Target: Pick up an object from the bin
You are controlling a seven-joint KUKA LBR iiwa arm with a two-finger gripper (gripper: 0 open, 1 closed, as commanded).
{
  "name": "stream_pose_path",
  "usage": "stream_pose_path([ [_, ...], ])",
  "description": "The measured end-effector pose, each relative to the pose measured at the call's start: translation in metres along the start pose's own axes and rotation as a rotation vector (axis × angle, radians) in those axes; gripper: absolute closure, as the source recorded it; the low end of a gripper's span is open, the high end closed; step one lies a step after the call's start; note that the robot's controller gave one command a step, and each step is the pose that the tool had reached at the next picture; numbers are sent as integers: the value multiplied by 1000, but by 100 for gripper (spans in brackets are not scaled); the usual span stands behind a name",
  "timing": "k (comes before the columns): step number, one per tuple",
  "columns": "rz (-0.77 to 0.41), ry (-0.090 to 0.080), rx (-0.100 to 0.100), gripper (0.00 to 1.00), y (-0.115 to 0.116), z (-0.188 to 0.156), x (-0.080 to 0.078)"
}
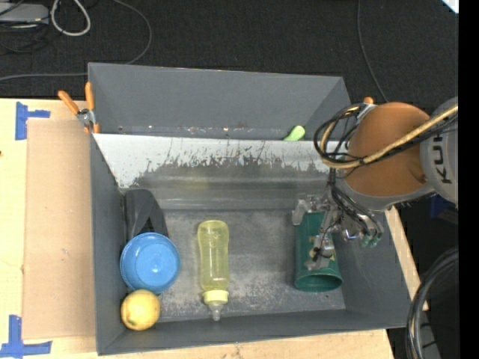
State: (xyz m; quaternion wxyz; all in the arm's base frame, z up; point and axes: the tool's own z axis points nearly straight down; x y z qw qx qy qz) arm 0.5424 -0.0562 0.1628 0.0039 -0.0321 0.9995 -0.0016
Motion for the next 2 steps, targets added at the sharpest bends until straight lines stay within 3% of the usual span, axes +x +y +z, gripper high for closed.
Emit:
stream_pose_path([
  [1, -77, 15, -5, 0, -23, 34, 42],
  [2, 251, 0, -2, 100, 30, 10, 22],
])
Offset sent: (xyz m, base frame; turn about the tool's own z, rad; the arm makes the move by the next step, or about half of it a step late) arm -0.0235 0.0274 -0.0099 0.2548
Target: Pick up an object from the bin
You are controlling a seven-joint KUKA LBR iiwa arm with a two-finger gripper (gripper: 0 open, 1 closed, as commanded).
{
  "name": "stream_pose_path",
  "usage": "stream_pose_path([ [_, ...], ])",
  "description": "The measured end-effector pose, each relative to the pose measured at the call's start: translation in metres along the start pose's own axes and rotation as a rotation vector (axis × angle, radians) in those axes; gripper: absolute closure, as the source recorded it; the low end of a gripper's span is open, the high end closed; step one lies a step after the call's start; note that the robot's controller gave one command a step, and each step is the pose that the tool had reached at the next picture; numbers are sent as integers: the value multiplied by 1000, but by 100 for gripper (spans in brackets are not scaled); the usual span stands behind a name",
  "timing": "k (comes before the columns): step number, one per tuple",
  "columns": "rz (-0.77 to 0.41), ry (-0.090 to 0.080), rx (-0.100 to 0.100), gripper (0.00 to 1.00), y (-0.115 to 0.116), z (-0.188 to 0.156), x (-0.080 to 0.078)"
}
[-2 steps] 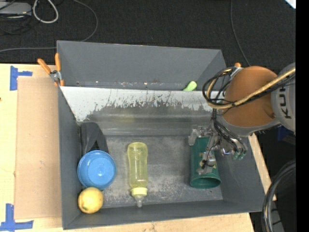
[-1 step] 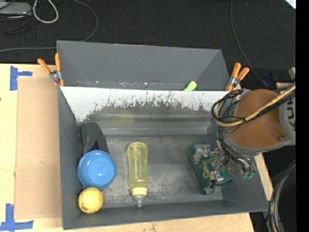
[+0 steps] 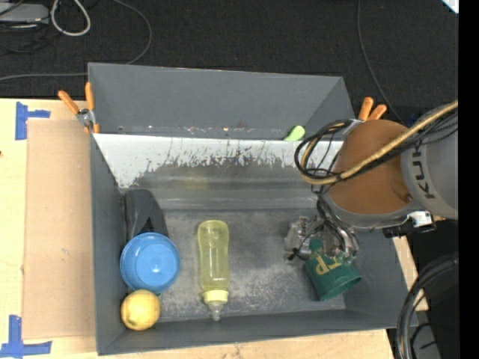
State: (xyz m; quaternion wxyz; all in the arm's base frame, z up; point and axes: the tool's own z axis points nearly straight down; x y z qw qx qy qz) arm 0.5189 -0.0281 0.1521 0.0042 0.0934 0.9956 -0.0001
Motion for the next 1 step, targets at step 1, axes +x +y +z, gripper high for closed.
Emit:
stream_pose_path([
  [1, -1, 0, 0, 100, 0, 0, 0],
])
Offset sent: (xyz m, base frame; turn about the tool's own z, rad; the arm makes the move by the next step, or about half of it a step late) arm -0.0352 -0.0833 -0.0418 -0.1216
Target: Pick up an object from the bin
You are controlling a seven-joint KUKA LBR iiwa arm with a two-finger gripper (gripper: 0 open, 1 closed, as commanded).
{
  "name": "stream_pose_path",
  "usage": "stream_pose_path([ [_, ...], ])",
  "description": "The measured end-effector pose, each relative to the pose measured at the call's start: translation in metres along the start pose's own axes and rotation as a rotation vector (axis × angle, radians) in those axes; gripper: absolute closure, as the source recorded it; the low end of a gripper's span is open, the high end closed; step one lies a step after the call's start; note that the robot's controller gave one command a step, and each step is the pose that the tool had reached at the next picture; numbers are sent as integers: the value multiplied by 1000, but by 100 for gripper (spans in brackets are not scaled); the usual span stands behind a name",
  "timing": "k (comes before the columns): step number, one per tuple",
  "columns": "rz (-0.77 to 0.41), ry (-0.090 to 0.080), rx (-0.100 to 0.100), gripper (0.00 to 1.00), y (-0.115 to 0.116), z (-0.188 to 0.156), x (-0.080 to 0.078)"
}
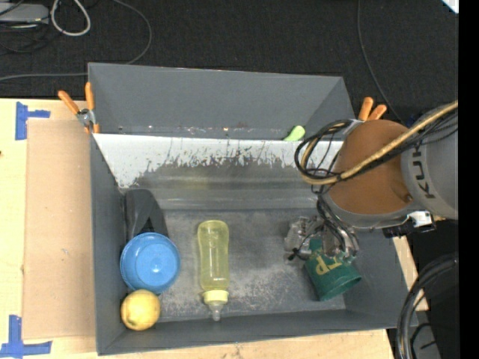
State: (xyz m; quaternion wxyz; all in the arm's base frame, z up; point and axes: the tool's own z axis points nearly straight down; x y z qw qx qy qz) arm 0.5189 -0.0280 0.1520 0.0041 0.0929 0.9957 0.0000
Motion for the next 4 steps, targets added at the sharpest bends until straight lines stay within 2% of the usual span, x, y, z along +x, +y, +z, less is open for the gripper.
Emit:
stream_pose_path([
  [1, -118, 7, -2, 100, -89, 43, 21],
  [2, -81, 0, -5, 100, -78, 33, 32],
  [3, 92, 11, -24, 100, -90, 46, -41],
  [4, 115, -2, -13, 100, -89, 44, -36],
])
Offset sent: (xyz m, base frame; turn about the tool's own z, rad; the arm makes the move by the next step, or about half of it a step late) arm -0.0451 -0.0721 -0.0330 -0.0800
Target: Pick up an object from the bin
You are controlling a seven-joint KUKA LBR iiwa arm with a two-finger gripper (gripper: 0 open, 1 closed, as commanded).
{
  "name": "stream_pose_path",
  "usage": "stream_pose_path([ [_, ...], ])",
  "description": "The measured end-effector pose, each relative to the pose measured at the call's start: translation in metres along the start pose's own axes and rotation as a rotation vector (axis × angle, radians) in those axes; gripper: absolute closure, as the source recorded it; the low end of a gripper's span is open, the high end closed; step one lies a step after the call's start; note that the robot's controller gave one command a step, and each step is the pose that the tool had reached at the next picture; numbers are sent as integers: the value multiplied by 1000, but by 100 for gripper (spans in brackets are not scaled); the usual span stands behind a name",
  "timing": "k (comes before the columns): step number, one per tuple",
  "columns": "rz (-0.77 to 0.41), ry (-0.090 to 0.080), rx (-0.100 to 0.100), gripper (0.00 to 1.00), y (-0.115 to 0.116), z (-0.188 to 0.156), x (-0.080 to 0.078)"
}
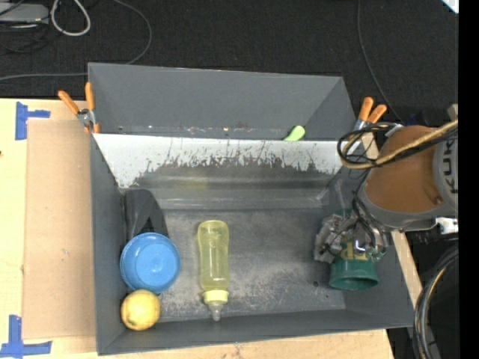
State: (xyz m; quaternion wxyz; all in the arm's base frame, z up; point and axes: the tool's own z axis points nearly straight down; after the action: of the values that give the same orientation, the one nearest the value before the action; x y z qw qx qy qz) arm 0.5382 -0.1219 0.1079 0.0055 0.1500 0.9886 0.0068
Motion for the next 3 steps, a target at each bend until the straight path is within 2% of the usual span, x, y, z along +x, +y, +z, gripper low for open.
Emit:
stream_pose_path([
  [1, -143, 3, -10, 100, 21, 39, 9],
  [2, -208, 6, -6, 100, -15, 21, 13],
  [3, -156, 15, -23, 100, -14, 28, -4],
])
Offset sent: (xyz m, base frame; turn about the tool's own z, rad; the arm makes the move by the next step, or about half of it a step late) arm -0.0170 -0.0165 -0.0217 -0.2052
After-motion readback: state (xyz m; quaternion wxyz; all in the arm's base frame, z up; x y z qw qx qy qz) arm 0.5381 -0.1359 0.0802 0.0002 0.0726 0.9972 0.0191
